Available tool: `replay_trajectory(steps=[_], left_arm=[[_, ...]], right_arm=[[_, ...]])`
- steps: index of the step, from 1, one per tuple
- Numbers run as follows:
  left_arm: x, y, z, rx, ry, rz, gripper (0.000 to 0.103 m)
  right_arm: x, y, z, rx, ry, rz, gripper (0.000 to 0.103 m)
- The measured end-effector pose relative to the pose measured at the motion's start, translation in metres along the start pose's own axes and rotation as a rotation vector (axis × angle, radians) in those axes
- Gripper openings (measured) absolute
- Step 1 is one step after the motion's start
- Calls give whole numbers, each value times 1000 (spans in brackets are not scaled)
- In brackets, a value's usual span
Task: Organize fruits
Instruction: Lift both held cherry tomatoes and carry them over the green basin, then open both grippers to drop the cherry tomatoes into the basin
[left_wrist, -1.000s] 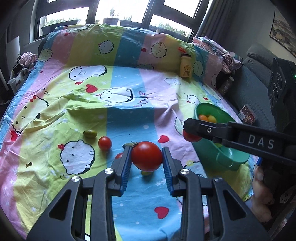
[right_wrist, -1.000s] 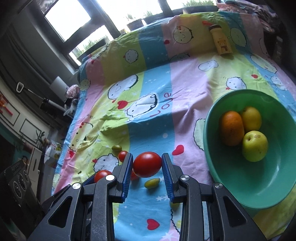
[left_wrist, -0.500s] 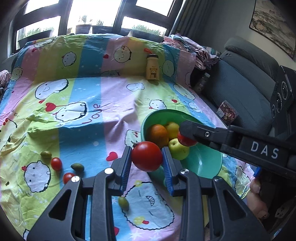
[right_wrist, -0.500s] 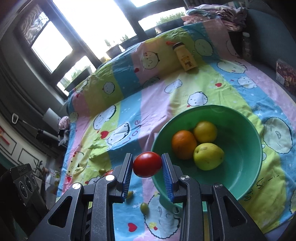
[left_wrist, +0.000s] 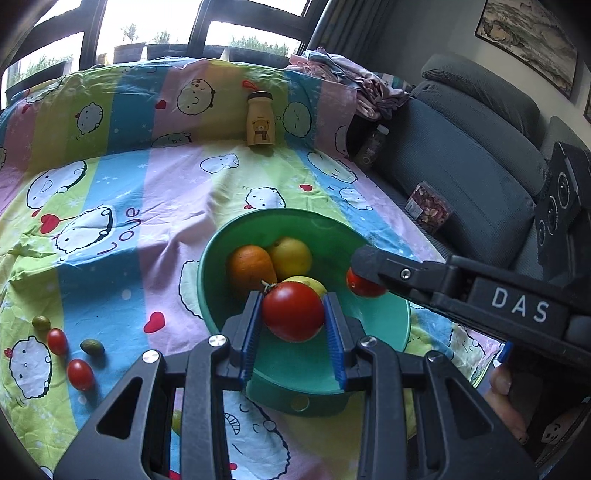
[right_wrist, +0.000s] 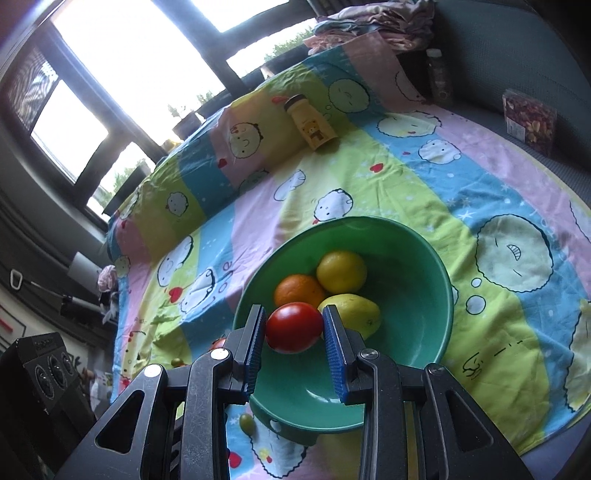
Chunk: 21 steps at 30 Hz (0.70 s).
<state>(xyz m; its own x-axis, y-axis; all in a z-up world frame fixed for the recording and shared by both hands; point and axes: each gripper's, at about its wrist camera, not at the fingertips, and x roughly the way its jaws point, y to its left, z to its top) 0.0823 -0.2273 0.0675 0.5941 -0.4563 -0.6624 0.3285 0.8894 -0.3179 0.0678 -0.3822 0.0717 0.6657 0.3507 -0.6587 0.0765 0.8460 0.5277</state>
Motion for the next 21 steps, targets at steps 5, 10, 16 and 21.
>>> replay_trajectory(steps=[5, 10, 16, 21], left_arm=[[13, -6, -1, 16, 37, -18, 33], [27, -11, -4, 21, 77, -46, 33], [39, -18, -10, 34, 115, -72, 33], [44, -20, -10, 30, 127, -79, 33]], right_arm=[[5, -9, 1, 12, 18, -20, 34], [11, -15, 2, 32, 40, -38, 34], [15, -19, 2, 36, 53, -50, 34], [19, -24, 3, 42, 62, -68, 34]])
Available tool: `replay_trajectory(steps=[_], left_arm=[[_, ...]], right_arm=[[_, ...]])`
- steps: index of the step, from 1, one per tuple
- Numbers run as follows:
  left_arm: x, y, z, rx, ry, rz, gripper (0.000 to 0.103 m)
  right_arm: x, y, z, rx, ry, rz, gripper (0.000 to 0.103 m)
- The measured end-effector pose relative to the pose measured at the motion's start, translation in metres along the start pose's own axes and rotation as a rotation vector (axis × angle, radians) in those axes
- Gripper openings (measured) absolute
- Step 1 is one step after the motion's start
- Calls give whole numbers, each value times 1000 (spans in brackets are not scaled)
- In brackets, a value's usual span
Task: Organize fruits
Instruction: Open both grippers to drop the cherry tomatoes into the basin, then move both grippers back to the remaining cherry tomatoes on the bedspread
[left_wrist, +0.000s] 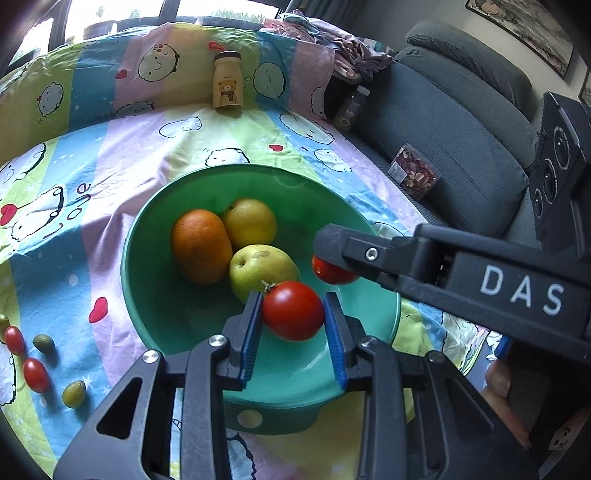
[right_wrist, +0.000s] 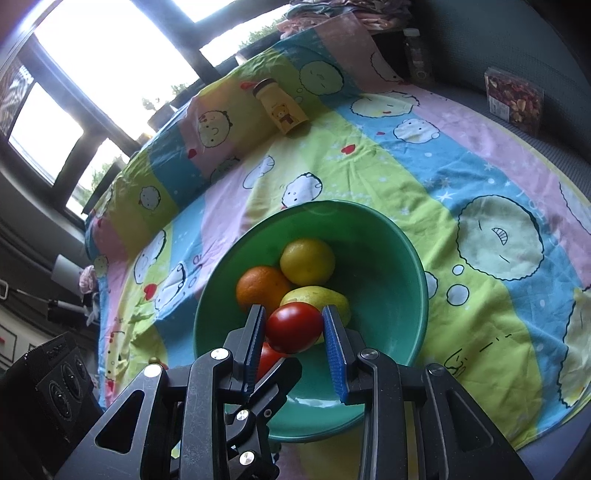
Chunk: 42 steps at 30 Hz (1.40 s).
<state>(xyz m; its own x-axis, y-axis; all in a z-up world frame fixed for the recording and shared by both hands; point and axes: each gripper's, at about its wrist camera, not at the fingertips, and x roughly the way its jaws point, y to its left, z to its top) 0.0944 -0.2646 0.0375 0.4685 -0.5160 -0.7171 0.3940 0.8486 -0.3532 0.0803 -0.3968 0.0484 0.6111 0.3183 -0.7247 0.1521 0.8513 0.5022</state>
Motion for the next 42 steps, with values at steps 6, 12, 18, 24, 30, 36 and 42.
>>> replay_trajectory(steps=[6, 12, 18, 24, 30, 36, 42], left_arm=[[5, 0, 0, -5, 14, -8, 33], [8, -2, -1, 1, 21, -7, 33], [8, -1, -3, 5, 12, -7, 33], [-4, 3, -5, -14, -17, -26, 56], [-29, 17, -7, -43, -52, -20, 68], [-70, 52, -17, -93, -108, 53, 75], [-108, 108, -29, -153, -121, 162, 79]], right_arm=[[4, -3, 0, 2, 11, -13, 34], [5, -4, 0, 5, 18, -21, 34], [5, -5, 1, 11, 27, -23, 34], [5, -4, 0, 5, 30, -25, 36], [0, 5, -1, -15, -3, -24, 56], [-3, 28, -5, -67, -33, -17, 57], [2, 64, -15, -152, -41, 10, 65]])
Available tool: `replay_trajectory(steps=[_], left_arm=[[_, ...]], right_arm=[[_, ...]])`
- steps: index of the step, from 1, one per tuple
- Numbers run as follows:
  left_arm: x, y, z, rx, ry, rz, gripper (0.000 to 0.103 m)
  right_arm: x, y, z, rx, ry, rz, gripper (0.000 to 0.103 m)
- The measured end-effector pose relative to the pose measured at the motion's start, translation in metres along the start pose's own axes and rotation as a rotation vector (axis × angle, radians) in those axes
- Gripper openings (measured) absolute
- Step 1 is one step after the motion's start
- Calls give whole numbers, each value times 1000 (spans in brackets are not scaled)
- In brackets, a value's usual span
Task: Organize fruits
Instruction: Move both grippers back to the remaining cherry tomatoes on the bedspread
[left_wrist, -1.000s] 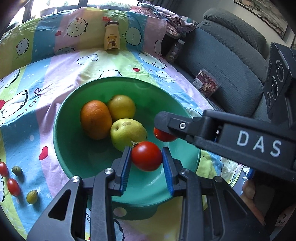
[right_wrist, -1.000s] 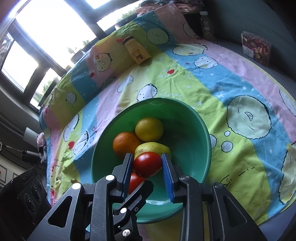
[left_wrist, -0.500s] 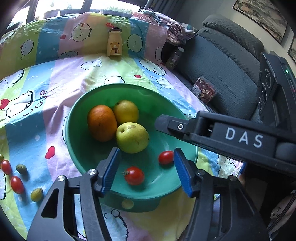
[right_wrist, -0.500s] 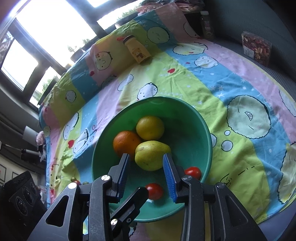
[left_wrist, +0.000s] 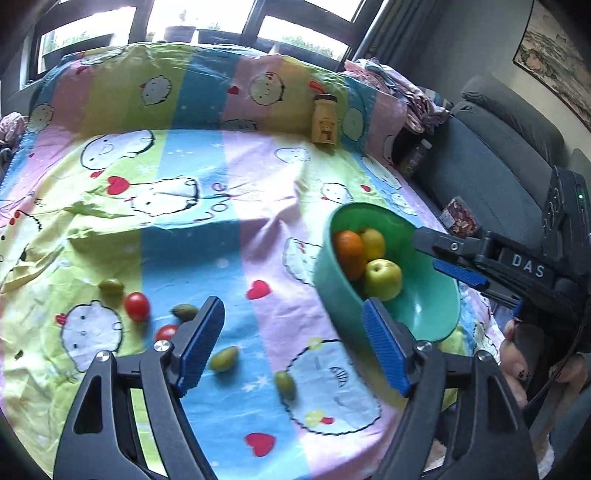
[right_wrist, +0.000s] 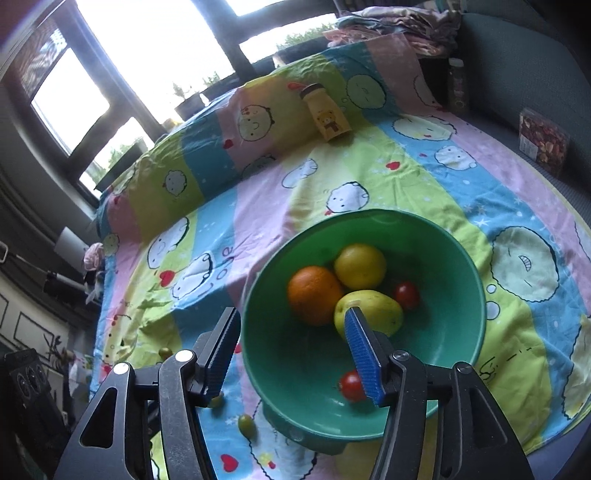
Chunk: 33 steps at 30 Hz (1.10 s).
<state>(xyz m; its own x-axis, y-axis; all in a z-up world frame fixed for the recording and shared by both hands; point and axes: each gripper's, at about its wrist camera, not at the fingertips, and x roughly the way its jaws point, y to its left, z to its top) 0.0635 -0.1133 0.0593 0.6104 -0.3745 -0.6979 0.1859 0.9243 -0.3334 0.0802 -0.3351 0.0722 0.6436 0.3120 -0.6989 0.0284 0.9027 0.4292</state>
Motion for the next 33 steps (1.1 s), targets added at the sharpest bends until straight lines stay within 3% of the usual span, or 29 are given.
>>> replay_trajectory(steps=[5, 9, 13, 16, 20, 24, 27, 32, 33], left_arm=[[-10, 61, 2, -88, -22, 88, 81], [-7, 99, -1, -187, -12, 115, 81], [-7, 123, -3, -257, 22, 39, 81], [-9, 128, -4, -254, 14, 73, 81], [-7, 134, -3, -251, 20, 47, 80], [-1, 140, 1, -254, 27, 26, 80], [5, 142, 1, -251, 44, 20, 77], [22, 142, -2, -247, 98, 11, 59], [25, 143, -2, -252, 108, 9, 57]], right_arm=[[10, 39, -9, -101, 3, 41, 69], [24, 66, -20, -177, 19, 62, 69], [34, 84, -28, -211, -12, 70, 69], [42, 90, -32, -227, -7, 109, 69], [57, 96, -40, -235, 59, 141, 69], [71, 105, -50, -252, 165, 271, 69], [78, 115, -59, -295, 171, 244, 69], [100, 127, -73, -322, 262, 246, 60], [105, 129, -75, -327, 274, 242, 54]])
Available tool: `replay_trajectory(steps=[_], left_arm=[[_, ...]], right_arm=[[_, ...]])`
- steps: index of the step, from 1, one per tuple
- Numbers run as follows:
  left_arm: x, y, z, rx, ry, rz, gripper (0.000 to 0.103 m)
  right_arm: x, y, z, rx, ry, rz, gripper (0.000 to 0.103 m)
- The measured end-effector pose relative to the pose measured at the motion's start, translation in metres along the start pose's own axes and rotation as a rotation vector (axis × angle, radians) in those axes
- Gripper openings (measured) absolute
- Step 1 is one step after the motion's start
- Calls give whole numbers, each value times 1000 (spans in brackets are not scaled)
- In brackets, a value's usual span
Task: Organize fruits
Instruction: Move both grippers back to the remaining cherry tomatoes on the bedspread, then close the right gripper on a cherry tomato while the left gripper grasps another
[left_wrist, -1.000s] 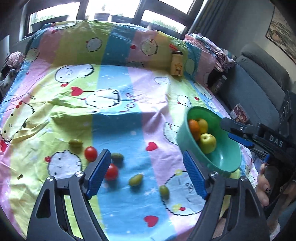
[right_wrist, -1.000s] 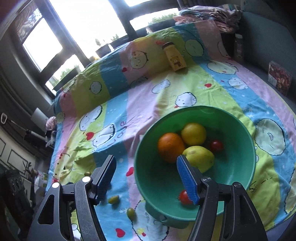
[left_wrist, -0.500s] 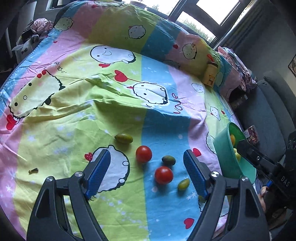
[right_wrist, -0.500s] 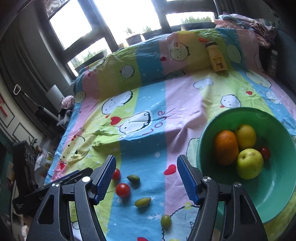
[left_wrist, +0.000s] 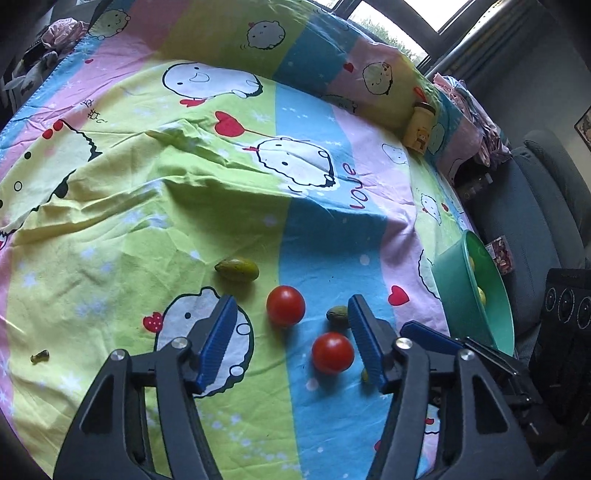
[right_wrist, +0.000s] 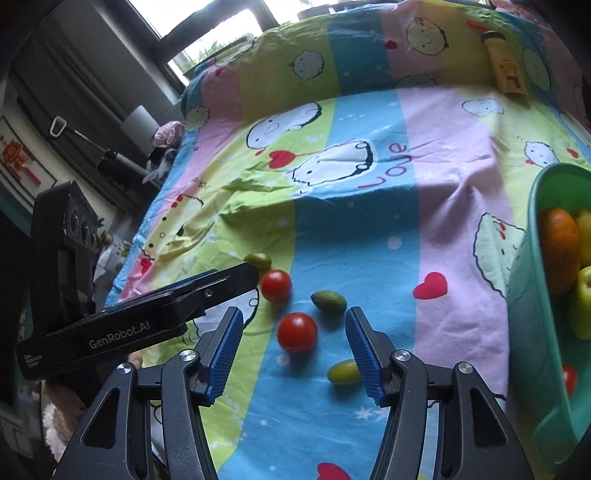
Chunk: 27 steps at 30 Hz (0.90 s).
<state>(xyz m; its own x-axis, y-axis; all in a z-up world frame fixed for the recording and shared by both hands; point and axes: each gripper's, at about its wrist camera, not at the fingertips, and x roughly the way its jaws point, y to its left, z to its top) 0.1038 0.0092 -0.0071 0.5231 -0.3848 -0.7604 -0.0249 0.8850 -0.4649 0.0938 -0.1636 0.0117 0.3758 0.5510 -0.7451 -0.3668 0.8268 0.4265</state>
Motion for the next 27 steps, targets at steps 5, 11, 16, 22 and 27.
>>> replay_trajectory(steps=[5, 11, 16, 22, 27], left_arm=[[11, 0, 4, -6, 29, -16, 50], [23, -3, 4, 2, 63, -9, 46], [26, -1, 5, -13, 69, 0, 46], [34, -4, 1, -4, 75, 15, 41], [38, -4, 1, -6, 74, 25, 32]], right_arm=[[22, 4, -3, -5, 62, -25, 41], [33, 7, -6, -20, 86, -50, 41], [42, 8, -7, -16, 107, -61, 41], [49, 11, -8, -34, 120, -89, 35], [48, 8, -8, -26, 116, -82, 34]])
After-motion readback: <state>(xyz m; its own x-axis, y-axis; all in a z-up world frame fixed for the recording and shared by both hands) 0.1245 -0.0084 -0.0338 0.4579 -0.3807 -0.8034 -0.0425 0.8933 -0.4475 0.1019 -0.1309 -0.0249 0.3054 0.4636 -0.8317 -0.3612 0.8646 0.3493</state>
